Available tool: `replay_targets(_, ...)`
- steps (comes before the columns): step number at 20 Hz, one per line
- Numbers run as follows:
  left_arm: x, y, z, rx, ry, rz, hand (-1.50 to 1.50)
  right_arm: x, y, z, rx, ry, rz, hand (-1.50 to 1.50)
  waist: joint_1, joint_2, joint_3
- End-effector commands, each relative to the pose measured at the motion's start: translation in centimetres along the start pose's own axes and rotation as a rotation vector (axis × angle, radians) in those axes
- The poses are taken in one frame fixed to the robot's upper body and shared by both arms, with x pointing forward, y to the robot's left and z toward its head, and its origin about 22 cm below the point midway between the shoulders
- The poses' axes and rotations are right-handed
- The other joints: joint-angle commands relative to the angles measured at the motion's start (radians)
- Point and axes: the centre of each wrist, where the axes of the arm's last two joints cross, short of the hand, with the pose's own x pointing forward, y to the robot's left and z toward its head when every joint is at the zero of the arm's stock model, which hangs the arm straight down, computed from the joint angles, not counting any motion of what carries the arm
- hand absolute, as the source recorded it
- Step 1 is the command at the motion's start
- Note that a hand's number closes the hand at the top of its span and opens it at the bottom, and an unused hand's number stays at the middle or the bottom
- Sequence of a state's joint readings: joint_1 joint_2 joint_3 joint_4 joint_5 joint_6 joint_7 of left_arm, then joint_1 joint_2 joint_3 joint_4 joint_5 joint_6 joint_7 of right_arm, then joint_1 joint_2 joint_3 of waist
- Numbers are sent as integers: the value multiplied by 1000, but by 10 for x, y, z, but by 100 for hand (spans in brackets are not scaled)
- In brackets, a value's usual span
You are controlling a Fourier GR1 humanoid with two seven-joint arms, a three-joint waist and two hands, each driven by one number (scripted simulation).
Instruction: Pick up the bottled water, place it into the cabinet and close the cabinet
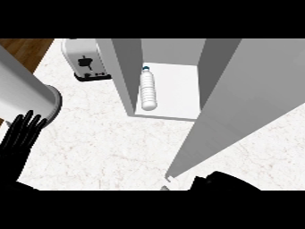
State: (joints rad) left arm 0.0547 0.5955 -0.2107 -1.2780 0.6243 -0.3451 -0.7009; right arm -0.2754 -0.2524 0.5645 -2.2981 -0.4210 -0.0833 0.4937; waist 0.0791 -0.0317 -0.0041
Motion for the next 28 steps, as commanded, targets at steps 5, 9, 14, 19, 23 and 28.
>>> replay_targets(5, 44, -13, -5, -19, -26, 26, -150, -7, 57, -78, -54, -13, 25, 150, -1, 15, 2)
replay_targets(9, 65, -22, 2, -29, -31, 19, -150, -6, 53, -113, -135, 8, -48, 150, 10, 26, 4)
replay_targets(14, 100, -24, 15, -26, -30, 18, -150, 2, 36, -154, -166, 14, -113, 150, 7, 33, 5)
replay_targets(19, 107, -21, 13, 16, -28, -13, -150, -5, 41, -168, 169, 150, -107, 150, -19, 39, 5)
replay_targets(23, 113, -35, 28, 28, -30, 0, -150, -31, 16, -177, 217, 213, -179, 150, -39, 35, 5)
replay_targets(28, 127, -36, 38, 55, -23, -24, -150, -36, -13, -185, 132, 162, -154, 150, -58, 30, 4)
